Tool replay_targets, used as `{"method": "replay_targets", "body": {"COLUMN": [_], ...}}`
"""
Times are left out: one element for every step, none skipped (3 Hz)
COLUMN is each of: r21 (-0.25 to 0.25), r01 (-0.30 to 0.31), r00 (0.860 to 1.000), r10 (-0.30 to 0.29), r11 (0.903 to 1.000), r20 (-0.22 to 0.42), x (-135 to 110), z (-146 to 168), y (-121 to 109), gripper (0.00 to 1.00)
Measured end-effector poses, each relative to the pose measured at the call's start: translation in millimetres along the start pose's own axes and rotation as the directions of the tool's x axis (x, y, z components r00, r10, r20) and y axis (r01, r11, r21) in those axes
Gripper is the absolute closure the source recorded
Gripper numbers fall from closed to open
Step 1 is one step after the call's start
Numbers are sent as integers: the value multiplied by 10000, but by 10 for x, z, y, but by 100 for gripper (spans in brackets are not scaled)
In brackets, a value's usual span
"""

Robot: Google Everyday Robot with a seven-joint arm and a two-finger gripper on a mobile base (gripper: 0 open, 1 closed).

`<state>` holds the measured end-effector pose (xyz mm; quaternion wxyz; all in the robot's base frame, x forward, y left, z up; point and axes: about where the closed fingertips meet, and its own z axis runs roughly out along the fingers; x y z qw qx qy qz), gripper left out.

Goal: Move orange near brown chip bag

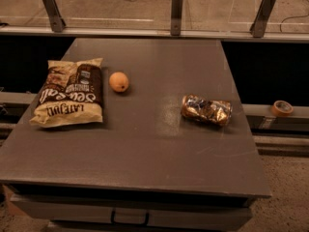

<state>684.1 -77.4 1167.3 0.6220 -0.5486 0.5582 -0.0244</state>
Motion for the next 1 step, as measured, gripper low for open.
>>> {"method": "replay_targets", "body": {"r21": [8], "r01": [-9], "r00": [10000], "r10": [9], "r11": [10000], "r20": [76], "x": [-38], "z": [31], "y": [8], "gripper": [0]}}
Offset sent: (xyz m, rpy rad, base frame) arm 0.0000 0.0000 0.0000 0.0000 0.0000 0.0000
